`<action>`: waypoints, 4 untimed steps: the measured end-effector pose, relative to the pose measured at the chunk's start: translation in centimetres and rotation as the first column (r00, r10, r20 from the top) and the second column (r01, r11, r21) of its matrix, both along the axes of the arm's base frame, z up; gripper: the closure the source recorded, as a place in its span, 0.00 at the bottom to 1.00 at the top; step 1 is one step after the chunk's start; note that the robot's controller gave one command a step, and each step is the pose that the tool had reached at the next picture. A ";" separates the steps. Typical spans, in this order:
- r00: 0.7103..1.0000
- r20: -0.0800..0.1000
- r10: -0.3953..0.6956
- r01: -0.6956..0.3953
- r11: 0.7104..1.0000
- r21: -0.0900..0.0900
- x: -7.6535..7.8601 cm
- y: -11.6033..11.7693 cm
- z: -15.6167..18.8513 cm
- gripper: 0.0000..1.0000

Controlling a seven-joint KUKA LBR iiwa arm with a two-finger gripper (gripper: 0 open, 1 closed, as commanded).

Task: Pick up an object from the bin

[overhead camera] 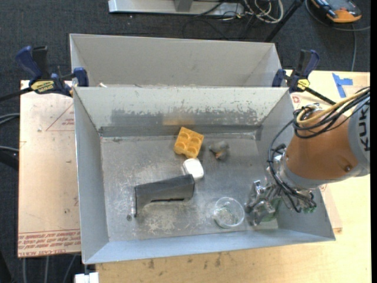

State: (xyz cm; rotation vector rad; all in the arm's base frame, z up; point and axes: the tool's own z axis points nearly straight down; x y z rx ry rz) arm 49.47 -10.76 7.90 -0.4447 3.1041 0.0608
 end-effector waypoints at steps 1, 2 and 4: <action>1.000 0.000 0.000 0.000 1.000 0.000 0.0 0.0 0.0 1.00; 1.000 0.000 0.000 0.000 1.000 0.000 0.0 0.0 0.0 1.00; 1.000 0.000 0.000 0.000 1.000 0.000 0.0 0.0 0.0 1.00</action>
Offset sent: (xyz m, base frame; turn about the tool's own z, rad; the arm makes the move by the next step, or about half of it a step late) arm 0.0000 0.0000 0.0000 0.0000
